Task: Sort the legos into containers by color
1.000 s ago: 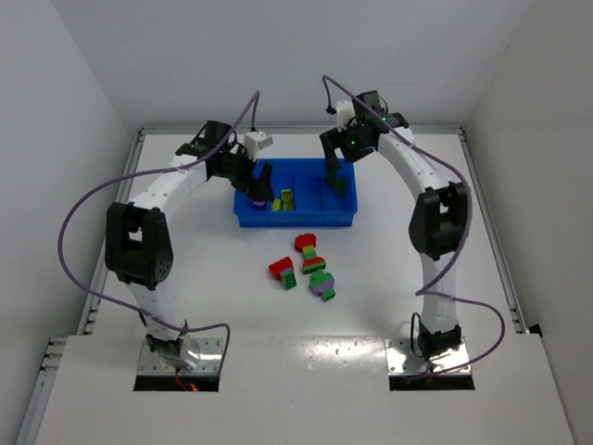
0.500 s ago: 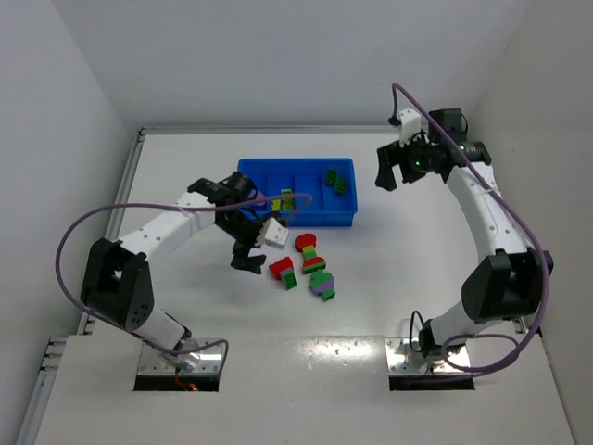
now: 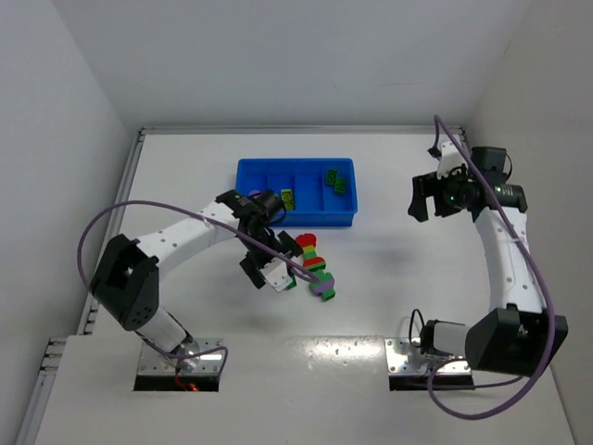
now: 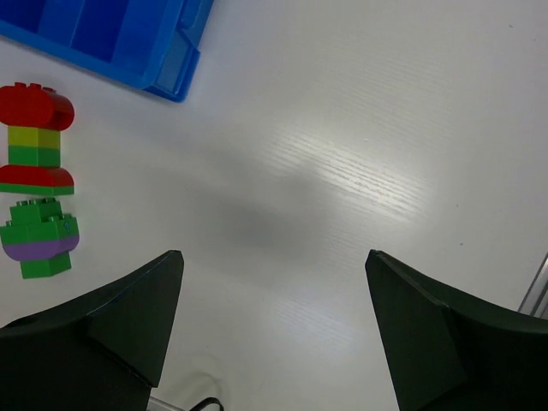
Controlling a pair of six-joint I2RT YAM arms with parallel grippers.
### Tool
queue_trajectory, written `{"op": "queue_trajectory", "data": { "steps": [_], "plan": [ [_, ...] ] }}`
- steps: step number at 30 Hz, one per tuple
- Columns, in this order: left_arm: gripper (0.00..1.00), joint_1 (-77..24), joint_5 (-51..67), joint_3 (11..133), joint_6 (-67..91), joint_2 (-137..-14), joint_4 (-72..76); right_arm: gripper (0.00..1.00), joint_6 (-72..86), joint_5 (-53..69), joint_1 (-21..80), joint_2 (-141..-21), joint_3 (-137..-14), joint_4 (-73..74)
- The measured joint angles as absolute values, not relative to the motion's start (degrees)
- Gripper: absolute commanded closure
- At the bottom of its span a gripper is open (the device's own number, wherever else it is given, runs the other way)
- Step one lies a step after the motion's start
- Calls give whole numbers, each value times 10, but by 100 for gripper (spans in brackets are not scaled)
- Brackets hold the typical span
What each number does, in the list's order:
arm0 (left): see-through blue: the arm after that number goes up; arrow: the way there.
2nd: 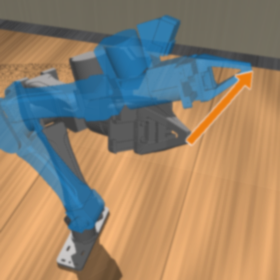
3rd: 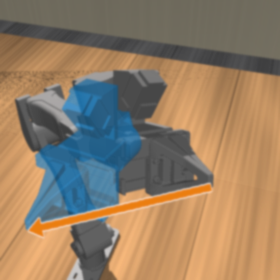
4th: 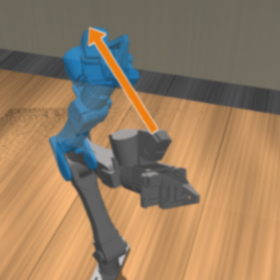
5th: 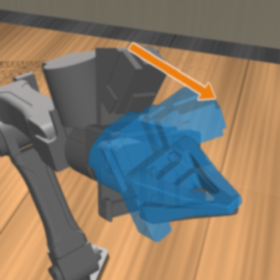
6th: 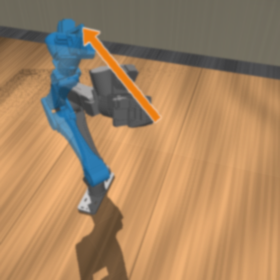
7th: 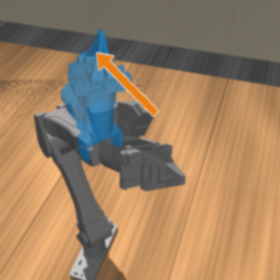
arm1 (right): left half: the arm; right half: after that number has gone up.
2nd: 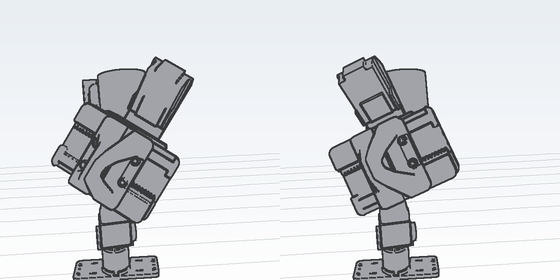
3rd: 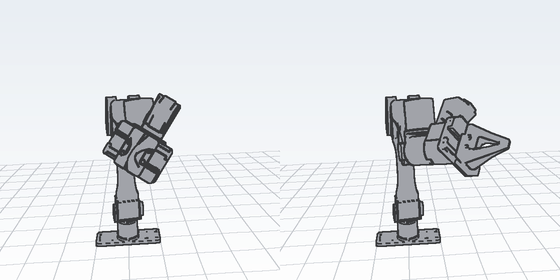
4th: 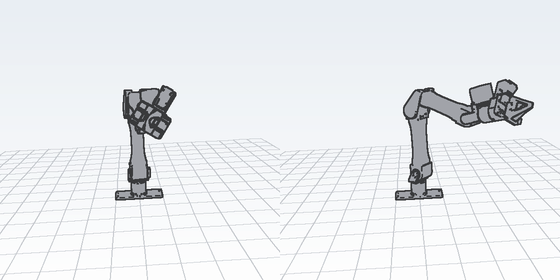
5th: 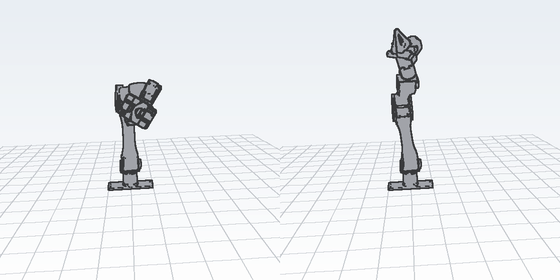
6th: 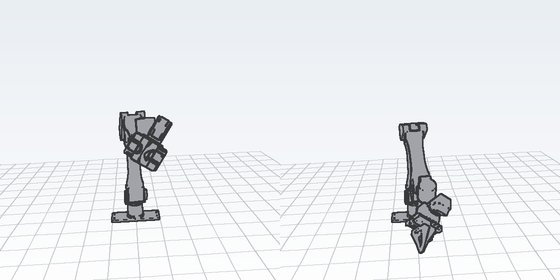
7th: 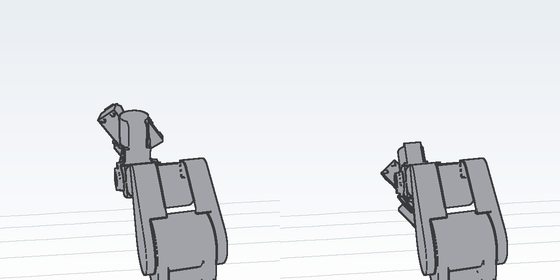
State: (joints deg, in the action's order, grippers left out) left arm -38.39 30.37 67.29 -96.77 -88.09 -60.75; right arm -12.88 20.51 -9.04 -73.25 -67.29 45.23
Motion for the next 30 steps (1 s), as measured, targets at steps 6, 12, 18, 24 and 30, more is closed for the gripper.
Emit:
{"op": "queue_trajectory", "data": {
  "steps": [6,12,18,24,30],
  "plan": [
    [23,-417,296,704,-1006,-938,-610,12,-129,212,-118,-674,-646,467],
    [30,-443,292,720,-1026,-973,-616,12,-129,213,-141,-648,-634,484],
    [33,-459,272,735,-1027,-1004,-628,12,-129,216,-153,-641,-628,488],
    [33,-481,241,735,-997,-1025,-627,12,-129,218,-164,-639,-620,496],
    [33,-497,212,735,-957,-1043,-605,12,-129,226,-172,-616,-607,503]
  ]
}}
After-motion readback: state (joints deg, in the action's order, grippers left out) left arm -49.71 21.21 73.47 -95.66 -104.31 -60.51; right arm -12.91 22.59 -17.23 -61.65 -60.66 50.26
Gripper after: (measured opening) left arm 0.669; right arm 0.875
